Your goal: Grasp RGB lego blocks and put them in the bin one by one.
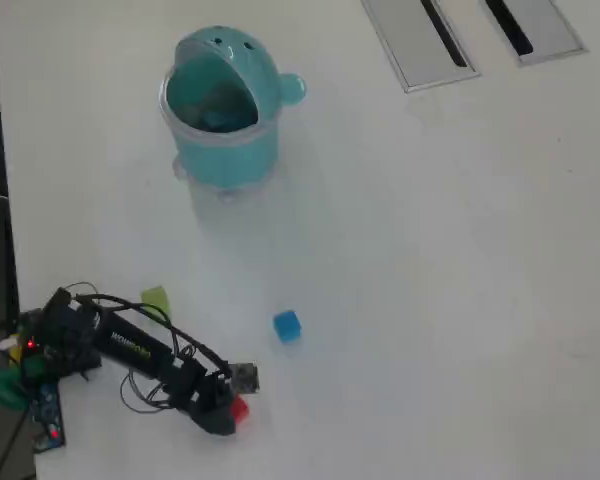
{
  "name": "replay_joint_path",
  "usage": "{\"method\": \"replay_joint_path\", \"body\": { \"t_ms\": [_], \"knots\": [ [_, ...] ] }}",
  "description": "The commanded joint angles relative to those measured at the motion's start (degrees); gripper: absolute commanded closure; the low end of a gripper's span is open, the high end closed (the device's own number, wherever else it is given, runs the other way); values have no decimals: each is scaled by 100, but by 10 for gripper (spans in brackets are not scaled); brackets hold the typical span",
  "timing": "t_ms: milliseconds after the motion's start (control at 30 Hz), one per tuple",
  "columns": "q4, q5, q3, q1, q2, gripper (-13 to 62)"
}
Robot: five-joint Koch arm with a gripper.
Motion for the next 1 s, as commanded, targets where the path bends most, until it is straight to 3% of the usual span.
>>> {"method": "replay_joint_path", "body": {
  "t_ms": [0, 433, 667, 967],
  "knots": [
    [-202, 308, -396, -26, 70, 137],
    [-466, 694, -387, -149, -211, 167],
    [-668, 1564, -105, -176, -202, 294],
    [-853, 1687, 0, -176, 9, 352]
  ]
}}
